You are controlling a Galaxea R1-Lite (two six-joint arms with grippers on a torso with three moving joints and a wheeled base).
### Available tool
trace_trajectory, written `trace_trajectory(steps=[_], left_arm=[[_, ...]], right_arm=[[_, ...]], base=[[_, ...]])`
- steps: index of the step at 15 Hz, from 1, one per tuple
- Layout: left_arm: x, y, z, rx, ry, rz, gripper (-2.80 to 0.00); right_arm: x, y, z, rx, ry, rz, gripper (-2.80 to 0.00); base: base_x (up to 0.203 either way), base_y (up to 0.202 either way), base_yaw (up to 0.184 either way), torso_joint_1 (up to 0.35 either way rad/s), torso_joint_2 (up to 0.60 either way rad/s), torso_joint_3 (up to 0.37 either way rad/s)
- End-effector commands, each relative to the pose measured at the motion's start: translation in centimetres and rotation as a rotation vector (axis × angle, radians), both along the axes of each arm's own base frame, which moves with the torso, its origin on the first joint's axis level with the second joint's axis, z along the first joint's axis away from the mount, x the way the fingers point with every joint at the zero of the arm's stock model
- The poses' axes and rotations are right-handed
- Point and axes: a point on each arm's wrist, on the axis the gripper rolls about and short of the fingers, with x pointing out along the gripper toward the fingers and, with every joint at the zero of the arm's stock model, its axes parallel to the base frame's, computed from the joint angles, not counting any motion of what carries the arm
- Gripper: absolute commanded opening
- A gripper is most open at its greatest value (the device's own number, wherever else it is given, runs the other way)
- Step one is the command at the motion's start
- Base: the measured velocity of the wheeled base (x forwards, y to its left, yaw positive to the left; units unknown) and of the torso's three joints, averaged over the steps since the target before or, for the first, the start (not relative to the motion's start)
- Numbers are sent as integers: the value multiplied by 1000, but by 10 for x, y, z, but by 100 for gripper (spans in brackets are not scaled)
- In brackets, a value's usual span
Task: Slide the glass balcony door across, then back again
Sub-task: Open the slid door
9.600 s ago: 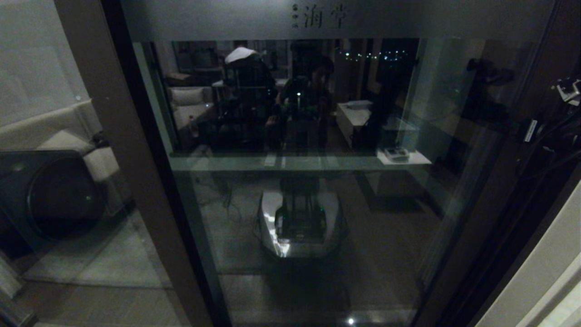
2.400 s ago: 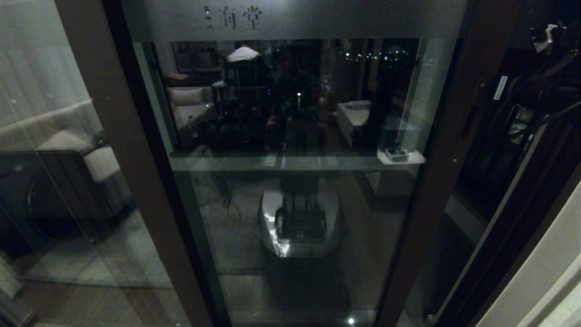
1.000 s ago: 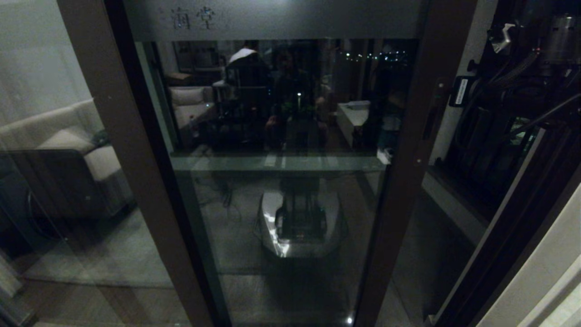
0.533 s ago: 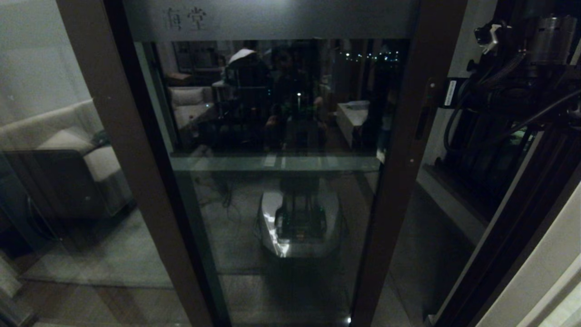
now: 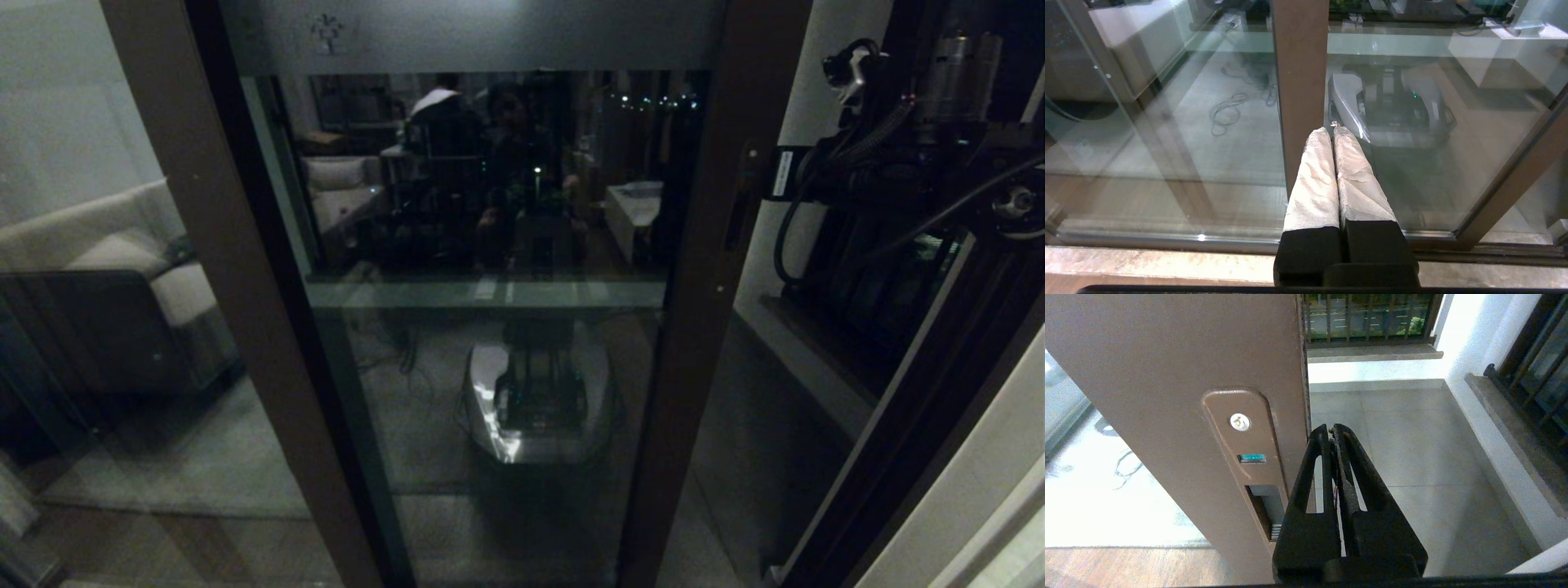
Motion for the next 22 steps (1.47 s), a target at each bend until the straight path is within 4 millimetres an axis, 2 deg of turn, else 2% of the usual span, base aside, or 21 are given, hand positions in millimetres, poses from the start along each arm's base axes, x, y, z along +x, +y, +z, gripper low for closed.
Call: trace_trajectory(steps=[1, 9, 15, 22], left_arm=[[0, 0, 0, 0, 1, 0, -280], [0, 0, 0, 0, 1, 0, -280], [0, 0, 0, 0, 0, 0, -280], [0, 0, 0, 0, 1, 0, -280]], right_arm=[[1, 9, -4, -2, 7, 15, -280], [7, 35, -10, -10, 13, 37, -280], [13, 63, -12, -13, 1, 51, -280], [11, 80, -18, -19, 15, 83, -280]], base=[[0, 0, 0, 0, 0, 0], [0, 0, 0, 0, 0, 0], [0, 0, 0, 0, 0, 0], [0, 0, 0, 0, 0, 0]])
